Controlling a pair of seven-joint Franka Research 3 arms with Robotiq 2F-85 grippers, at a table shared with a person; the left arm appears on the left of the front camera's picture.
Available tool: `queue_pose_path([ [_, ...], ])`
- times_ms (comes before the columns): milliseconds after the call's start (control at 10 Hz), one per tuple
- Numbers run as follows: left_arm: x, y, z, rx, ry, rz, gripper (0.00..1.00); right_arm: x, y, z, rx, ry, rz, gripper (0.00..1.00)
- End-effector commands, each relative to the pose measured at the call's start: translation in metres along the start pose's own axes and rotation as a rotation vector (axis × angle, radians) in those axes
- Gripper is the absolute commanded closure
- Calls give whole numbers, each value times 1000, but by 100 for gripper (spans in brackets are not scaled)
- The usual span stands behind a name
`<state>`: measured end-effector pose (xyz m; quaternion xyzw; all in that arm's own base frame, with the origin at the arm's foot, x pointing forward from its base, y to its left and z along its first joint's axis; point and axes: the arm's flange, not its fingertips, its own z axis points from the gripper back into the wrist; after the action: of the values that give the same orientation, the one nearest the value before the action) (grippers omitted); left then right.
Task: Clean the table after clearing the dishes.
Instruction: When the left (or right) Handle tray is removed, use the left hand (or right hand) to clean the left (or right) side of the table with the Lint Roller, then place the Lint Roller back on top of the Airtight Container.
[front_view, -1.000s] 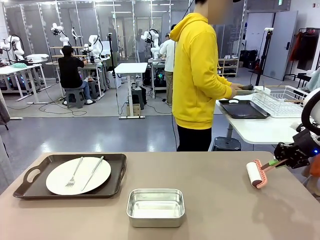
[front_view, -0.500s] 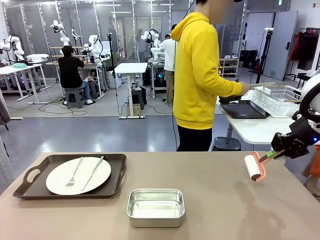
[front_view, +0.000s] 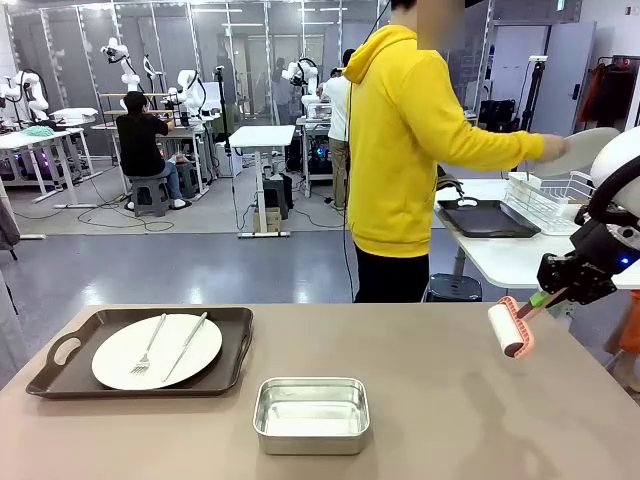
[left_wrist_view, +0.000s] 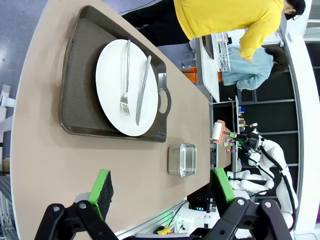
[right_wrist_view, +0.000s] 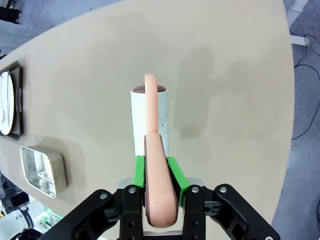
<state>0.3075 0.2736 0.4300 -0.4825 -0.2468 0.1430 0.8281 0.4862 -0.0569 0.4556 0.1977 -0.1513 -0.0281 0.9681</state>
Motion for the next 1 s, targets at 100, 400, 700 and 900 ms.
queue_pose_path([
  [100, -1, -2, 3, -13, 1, -5, 0, 1, -6, 3, 21, -17, -3, 78],
  [400, -1, -2, 3, -13, 1, -5, 0, 1, -6, 3, 21, -17, -3, 78],
  [700, -1, -2, 3, -13, 1, -5, 0, 1, -6, 3, 21, -17, -3, 78],
  [900, -1, -2, 3, -13, 1, -5, 0, 1, -6, 3, 21, -17, -3, 78],
])
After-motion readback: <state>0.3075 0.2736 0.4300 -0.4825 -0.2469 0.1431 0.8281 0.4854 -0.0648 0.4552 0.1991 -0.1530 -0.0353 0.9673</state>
